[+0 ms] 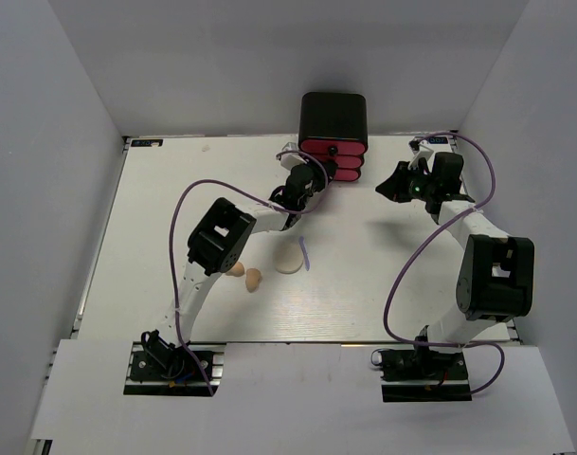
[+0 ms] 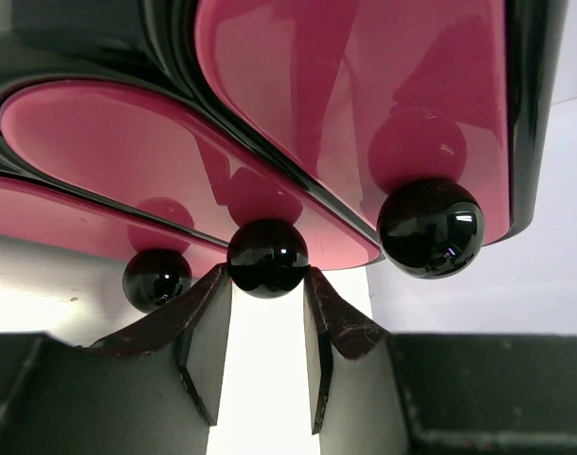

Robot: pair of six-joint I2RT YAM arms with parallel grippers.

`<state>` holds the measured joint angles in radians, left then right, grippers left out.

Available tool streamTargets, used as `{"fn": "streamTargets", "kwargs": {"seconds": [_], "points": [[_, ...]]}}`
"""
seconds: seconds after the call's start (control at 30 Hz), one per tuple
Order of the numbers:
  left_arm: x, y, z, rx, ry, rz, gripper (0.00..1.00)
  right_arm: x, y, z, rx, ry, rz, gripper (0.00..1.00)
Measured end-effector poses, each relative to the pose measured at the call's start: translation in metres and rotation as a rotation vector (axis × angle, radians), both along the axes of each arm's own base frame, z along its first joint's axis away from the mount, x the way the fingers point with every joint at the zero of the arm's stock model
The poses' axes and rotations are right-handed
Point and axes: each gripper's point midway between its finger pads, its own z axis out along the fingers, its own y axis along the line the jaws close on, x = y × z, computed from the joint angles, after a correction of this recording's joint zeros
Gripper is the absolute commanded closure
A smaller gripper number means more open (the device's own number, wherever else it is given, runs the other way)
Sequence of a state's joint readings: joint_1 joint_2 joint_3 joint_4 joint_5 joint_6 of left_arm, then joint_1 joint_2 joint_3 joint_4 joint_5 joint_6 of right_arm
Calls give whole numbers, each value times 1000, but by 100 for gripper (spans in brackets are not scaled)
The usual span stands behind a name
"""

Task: Organize the makeup

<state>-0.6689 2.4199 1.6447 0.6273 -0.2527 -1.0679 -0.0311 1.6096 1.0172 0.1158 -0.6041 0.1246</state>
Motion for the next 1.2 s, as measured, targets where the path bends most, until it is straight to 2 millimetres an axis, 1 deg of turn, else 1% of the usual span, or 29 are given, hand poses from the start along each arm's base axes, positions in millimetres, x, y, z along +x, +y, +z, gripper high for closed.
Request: {"fn": "streamTargets", "kwargs": {"seconds": [0.03,0.2,0.3,0.6,0.73,0.9,0.97,1.0,1.07,1.1,1.13,1.2], "points": [[0,0,0,-2,1,0,76,0,0,0,0,0,1,82],[-3,0,-2,-12,-5,-5,86,0,0,0,1,0,1,82],[-12,-1,-2,-25,-13,-24,91,0,0,0,1,0,2,82],[-46,2,-3,-30,-8,-86,96,-1,0,0,0,0,2,82],[-62,-2,-7,-22,4,-125,97,-4,0,2,0,-4,2,82],[-85,-7,-9,-10,20,-167,97,-5,0,6,-3,-17,4,78],[-92,-8,-9,-7,24,-175,83,-6,0,6,-4,-18,4,75],[-94,-9,-9,-5,27,-178,82,-6,0,6,-6,-20,5,75],[-98,-9,-9,-1,32,-183,73,-6,0,6,-8,-21,6,72],[-99,-9,-10,1,35,-185,56,-6,0,6,-10,-23,8,70],[-101,-9,-10,3,37,-187,50,-6,0,6,-10,-24,8,68],[-104,-6,-9,10,44,-189,42,-6,0,7,-14,-28,12,65]]}}
